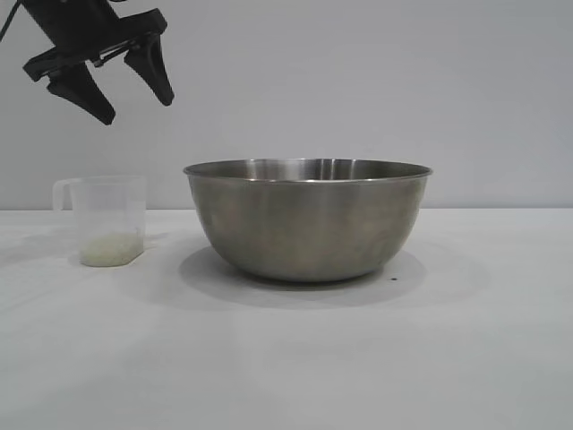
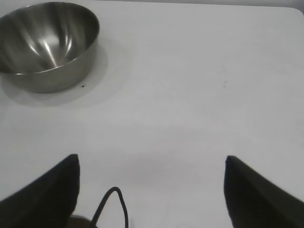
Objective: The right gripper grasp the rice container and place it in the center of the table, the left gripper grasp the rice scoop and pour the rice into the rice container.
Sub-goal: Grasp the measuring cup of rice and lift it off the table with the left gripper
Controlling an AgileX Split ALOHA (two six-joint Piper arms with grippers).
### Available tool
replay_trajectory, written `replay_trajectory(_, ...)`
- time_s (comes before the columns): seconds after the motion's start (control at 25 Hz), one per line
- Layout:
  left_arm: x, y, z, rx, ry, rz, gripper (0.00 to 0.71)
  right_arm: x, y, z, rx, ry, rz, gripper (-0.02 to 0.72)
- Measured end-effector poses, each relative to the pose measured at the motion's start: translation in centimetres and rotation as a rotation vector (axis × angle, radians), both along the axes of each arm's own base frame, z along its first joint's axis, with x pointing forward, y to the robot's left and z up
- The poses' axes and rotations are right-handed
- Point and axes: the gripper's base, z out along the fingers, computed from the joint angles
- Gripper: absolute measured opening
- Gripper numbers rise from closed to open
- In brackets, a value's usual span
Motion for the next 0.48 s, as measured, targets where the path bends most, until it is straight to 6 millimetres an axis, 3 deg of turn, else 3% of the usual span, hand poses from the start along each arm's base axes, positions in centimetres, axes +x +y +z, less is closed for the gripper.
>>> replay_trajectory(0.36,-0.8,0.7,-0.7,0.147,0.083,-0.061,0.531,0.0,0.0,0.0,0.0,0.0,0.0,0.532)
replay_trajectory(0.48,-1.6,1.4,0.6,0.216,0.1,-0.033,0.531,0.0,0.0,0.0,0.0,0.0,0.001,0.532)
